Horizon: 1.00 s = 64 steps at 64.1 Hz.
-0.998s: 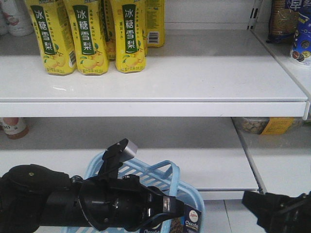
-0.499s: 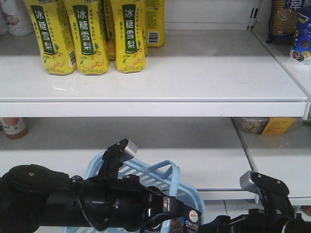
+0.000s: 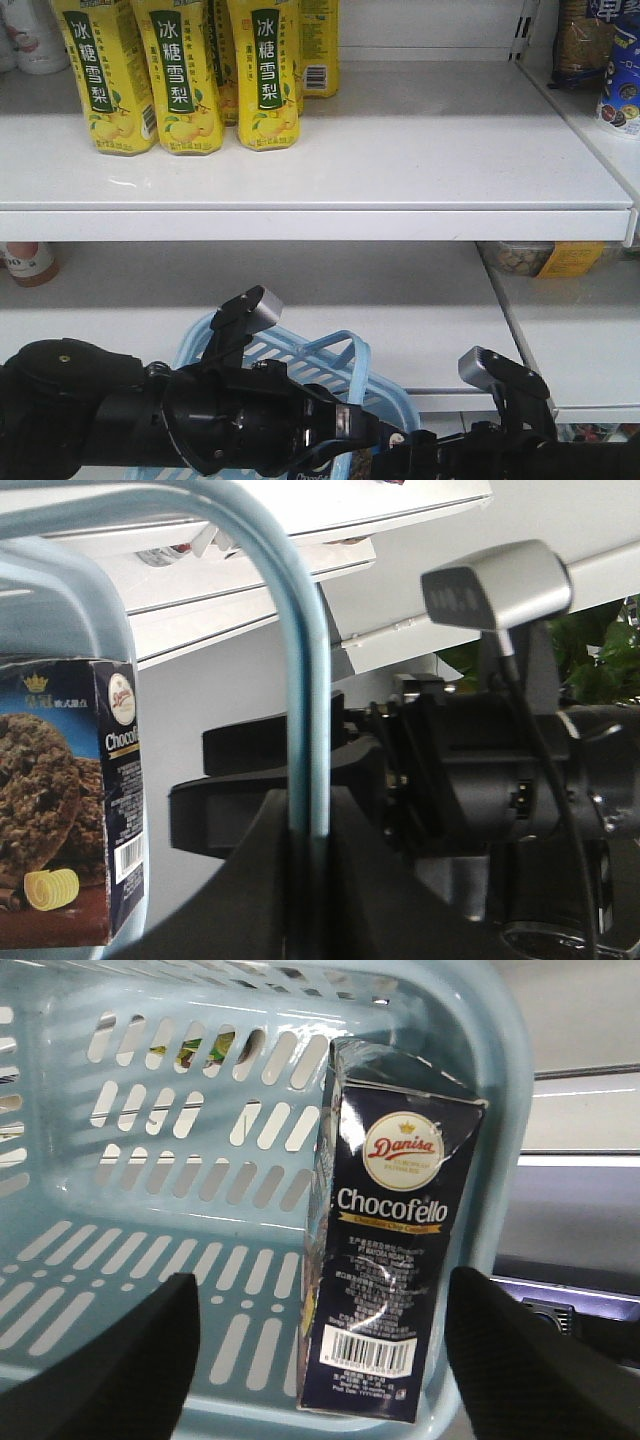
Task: Left arm holds basket, right arm returns cookies
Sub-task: 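Move the open right gripper down into the basket toward the cookie box, then close the right gripper on the Danisa Chocofello box inside the basket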
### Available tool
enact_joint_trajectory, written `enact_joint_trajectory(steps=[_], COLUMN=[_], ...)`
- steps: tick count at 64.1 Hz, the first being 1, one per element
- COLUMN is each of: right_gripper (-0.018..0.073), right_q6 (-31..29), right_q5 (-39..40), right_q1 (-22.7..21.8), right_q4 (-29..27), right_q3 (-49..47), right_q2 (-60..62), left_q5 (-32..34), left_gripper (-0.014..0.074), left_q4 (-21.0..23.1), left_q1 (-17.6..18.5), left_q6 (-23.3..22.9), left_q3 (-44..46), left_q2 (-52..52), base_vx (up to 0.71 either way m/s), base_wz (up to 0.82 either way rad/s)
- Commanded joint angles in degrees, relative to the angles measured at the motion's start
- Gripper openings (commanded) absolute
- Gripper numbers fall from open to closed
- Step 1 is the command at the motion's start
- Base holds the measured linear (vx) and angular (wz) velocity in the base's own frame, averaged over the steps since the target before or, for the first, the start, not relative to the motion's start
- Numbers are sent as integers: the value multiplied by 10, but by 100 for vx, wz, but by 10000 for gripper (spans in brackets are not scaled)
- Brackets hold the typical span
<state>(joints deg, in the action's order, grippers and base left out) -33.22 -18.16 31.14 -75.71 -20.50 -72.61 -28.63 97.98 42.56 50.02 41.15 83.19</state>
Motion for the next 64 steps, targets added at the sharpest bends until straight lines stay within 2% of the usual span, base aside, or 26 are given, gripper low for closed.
enact_joint_trajectory(steps=[1, 7, 14, 43, 64], right_gripper=[507, 507, 507, 507, 507], right_q6=[-84, -126, -149, -154, -190], right_q5=[-8, -24, -27, -21, -40], right_q1=[0, 0, 0, 0, 0], right_q4=[-85, -128, -148, -148, -191], right_q3=[-21, -30, -42, -45, -45], right_q2=[-17, -48, -76, -128, -136], left_q5=[-12, -12, -12, -12, -12], left_gripper=[-6, -6, -6, -6, -6], left_q4=[33, 33, 33, 33, 33], left_q1=[2, 2, 2, 2, 2], left_q6=[12, 12, 12, 12, 12], left_q3=[17, 17, 17, 17, 17], left_q2=[-24, -24, -24, -24, -24], base_vx=[0, 0, 0, 0, 0], base_wz=[0, 0, 0, 0, 0])
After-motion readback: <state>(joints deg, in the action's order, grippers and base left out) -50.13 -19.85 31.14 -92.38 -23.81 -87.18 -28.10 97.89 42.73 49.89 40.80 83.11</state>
